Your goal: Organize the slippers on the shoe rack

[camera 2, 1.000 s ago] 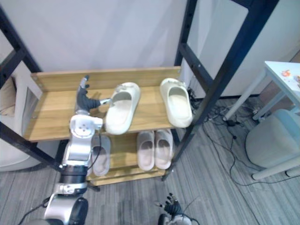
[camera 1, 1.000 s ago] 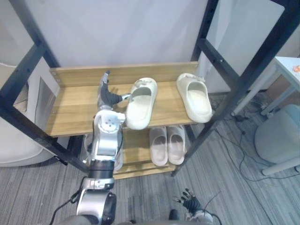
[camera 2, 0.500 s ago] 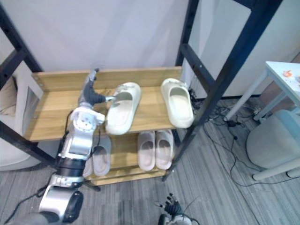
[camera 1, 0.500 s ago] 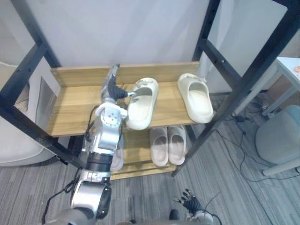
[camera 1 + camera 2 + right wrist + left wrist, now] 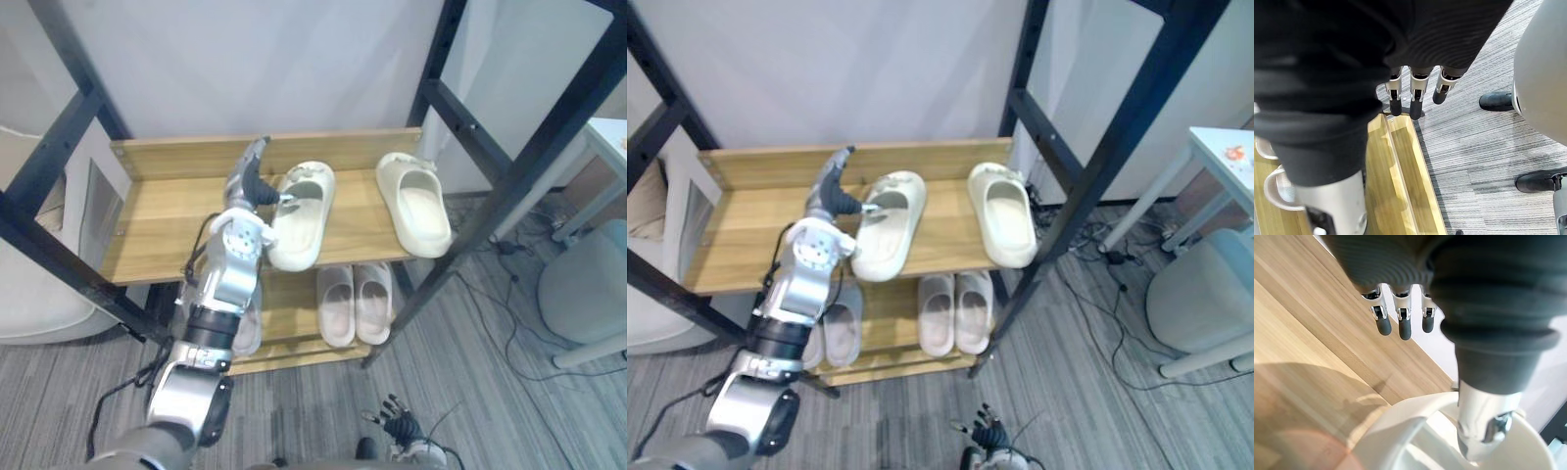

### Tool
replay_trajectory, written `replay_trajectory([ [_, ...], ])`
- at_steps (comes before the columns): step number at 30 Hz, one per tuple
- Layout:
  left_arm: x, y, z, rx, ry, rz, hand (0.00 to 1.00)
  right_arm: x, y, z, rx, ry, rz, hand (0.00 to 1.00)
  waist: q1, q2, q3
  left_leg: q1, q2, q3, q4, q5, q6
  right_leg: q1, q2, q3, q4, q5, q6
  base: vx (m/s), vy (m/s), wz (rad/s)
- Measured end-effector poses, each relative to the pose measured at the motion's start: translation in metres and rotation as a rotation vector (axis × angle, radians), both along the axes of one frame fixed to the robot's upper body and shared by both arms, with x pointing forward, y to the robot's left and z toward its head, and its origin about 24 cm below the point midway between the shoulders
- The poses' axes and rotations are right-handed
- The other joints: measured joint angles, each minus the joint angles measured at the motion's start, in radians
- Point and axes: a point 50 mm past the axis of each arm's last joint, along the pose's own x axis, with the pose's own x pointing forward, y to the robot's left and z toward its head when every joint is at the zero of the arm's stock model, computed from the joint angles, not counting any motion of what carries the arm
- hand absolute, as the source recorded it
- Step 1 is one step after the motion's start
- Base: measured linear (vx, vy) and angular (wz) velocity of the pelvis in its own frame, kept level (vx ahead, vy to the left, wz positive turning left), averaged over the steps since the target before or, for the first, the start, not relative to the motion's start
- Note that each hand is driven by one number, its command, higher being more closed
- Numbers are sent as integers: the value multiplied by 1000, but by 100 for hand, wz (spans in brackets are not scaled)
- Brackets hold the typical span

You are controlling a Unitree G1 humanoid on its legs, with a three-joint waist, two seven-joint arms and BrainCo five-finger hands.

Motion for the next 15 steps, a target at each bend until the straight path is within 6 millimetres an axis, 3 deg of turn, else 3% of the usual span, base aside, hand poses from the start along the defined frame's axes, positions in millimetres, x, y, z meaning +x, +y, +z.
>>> replay_trajectory([
  [15,6,3,4,-1,5,13,100,1,-7,0,-14,-2,-38,0,-6,4,2,-10,-2,39,0,0,2,-31,0,45,0,19,-2,-37,-9,-8],
])
